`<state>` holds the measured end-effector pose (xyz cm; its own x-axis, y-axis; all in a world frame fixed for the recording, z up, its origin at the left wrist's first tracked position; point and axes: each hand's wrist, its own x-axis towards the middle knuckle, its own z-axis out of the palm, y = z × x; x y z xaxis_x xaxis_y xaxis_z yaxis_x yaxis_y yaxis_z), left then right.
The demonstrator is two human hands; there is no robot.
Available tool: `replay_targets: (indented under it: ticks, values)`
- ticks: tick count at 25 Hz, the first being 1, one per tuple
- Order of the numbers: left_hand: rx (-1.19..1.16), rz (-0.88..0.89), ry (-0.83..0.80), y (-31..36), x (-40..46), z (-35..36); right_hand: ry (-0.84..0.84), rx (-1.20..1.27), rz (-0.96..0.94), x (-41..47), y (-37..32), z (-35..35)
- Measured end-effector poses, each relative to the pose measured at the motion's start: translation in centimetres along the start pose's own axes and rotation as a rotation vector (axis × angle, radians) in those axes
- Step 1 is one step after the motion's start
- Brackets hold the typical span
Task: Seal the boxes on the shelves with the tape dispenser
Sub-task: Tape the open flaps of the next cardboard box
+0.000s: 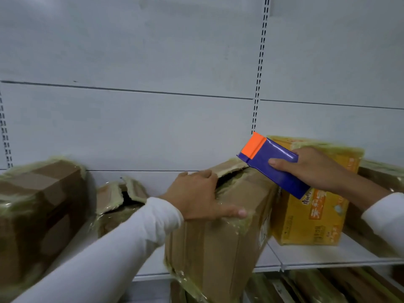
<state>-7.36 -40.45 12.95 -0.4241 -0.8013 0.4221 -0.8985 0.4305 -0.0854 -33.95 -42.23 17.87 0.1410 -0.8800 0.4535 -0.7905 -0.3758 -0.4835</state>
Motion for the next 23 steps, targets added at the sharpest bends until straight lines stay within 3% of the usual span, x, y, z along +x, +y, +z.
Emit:
replay_targets:
  ticks: [3, 8, 12, 17, 20, 23]
  values:
    - [0.056, 0.042, 0.16, 2.5, 0.0, 1.1, -0.002, -0.018, -0.007, 0.4, 0.7, -0.2]
    - [0.12, 0.041, 0.169, 0.9, 0.8, 3.1, -0.019, 0.033, -0.017, 1.1, 1.5, 0.0]
    - [0.042, 0.167, -0.035, -4.2, 1.6, 2.3, -0.068, 0.095, -0.051, 1.7, 1.9, 0.4]
    - [-0.238, -0.048, -0.277, -11.2, 0.6, 2.0, -0.197, 0.125, -0.112, 2.7, 2.1, 0.3]
    - [-0.21, -0.097, -0.274, -12.8, 0.5, 2.2, -0.25, 0.151, -0.139, 3.3, 2.1, -0.1]
    - [-0.181, -0.133, -0.17, -13.6, 0.2, 3.0, -0.299, 0.201, -0.182, 4.1, 2.6, -0.5]
